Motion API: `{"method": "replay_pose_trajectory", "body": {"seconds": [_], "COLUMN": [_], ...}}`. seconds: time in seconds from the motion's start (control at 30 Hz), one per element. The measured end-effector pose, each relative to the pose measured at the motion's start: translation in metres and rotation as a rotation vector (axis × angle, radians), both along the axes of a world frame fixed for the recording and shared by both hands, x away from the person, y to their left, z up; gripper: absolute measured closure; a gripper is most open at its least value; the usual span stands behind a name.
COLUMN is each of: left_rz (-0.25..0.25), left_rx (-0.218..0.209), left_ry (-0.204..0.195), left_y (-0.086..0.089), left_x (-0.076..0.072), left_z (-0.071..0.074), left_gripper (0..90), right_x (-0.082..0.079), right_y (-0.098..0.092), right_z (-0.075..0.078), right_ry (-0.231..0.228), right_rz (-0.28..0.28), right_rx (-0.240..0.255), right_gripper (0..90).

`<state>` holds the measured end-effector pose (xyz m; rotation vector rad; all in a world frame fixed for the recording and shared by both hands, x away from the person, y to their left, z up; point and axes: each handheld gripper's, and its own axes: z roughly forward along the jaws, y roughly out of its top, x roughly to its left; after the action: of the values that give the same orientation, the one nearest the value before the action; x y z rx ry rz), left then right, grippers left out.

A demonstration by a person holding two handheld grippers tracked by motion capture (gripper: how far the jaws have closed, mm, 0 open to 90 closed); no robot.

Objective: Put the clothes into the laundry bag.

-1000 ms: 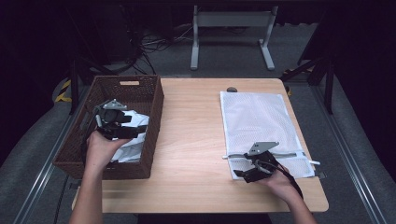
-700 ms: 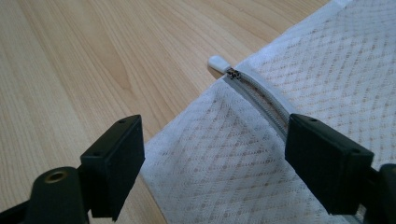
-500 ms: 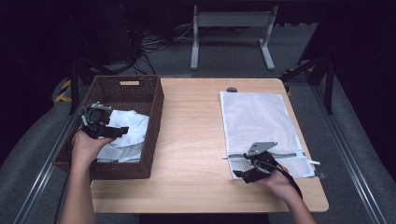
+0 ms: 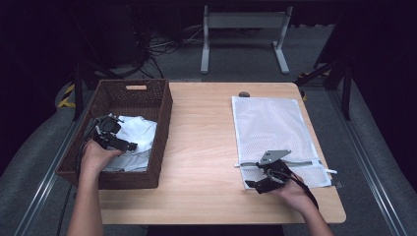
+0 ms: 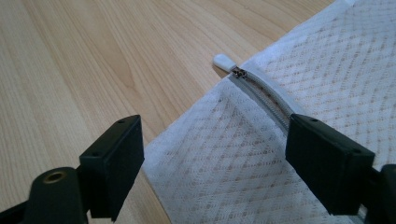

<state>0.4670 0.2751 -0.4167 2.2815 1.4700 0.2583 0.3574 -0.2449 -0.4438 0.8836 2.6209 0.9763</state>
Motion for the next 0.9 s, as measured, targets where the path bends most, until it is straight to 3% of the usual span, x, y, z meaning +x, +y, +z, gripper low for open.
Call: {"method": "replay_pose_trajectory", "body": {"seconds": [0.13, 0.33, 0.57, 0.83, 0.9], "left_rz": [0.006, 0.002, 0.011, 0.025, 0.029], "left_rx": [0.012, 0.076, 0.098, 0.078, 0.071], "left_ry": [0.027, 0.088, 0.145, 0.164, 0.170], "left_y": [-0.001, -0.006, -0.005, -0.006, -0.007], "left_x": [0.002, 0.006, 0.010, 0.010, 0.009], "left_z": [-0.005, -0.014, -0.022, -0.023, -0.021], "left_gripper": [1.6, 2.0, 3.4, 10.5, 16.8], "right_x": [0.000, -0.001, -0.003, -0.002, -0.002], "right_y": [0.000, 0.000, 0.002, 0.005, 0.006], "right_z": [0.000, 0.002, 0.002, 0.001, 0.001], "right_ry": [0.002, -0.007, -0.008, -0.006, -0.003], "right_rz": [-0.001, -0.005, 0.010, 0.024, 0.024], "right_rx": [0.000, 0.003, 0.001, -0.004, -0.006], "right_gripper": [20.0, 20.2, 20.2, 20.4, 20.5]}}
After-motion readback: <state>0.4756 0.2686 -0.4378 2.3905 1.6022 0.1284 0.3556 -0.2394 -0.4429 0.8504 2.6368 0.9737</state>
